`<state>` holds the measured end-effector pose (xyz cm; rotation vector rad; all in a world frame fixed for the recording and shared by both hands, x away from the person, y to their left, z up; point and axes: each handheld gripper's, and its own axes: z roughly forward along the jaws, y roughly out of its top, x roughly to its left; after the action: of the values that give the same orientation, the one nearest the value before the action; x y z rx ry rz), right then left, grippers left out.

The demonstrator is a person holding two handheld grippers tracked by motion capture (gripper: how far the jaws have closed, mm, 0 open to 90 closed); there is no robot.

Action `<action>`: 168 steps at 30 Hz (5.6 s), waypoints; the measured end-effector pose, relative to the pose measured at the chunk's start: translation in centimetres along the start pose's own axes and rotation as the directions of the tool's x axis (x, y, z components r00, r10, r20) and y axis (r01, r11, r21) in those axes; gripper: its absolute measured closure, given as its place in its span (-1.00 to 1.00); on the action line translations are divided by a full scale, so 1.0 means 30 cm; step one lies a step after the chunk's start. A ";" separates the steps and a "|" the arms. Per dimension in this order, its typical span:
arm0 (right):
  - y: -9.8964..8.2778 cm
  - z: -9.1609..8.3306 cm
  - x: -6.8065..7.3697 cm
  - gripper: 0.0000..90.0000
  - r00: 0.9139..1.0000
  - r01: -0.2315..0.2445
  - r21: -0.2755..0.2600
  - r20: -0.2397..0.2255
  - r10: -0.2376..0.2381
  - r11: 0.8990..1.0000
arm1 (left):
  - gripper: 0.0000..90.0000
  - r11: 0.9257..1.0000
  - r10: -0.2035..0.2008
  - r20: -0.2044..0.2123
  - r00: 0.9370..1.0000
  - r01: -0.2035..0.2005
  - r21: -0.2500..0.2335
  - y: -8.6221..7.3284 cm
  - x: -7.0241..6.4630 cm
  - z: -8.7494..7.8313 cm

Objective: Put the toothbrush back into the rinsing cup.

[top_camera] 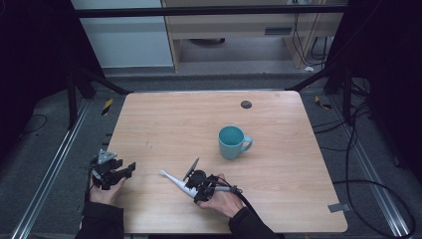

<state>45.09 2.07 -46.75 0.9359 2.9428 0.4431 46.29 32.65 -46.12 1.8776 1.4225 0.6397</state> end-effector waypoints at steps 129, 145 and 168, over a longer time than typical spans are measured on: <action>-0.093 -0.236 -0.468 0.48 0.841 -0.192 -0.868 0.095 0.533 0.458 | -0.01 1.000 -0.006 -0.010 1.000 0.006 0.003 -0.006 0.004 0.008; -0.114 -0.155 -0.463 0.48 0.827 -0.212 -0.856 0.099 0.553 0.471 | -0.01 1.000 -0.004 -0.011 1.000 0.004 0.003 -0.007 0.004 0.008; -0.130 -0.112 -0.454 0.47 0.817 -0.229 -0.814 0.138 0.560 0.534 | -0.01 1.000 -0.003 -0.010 1.000 0.003 0.005 -0.007 0.001 0.012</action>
<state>53.70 -9.62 -45.48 1.3273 1.7993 1.2412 46.43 32.64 -46.51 1.8785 1.4344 0.6460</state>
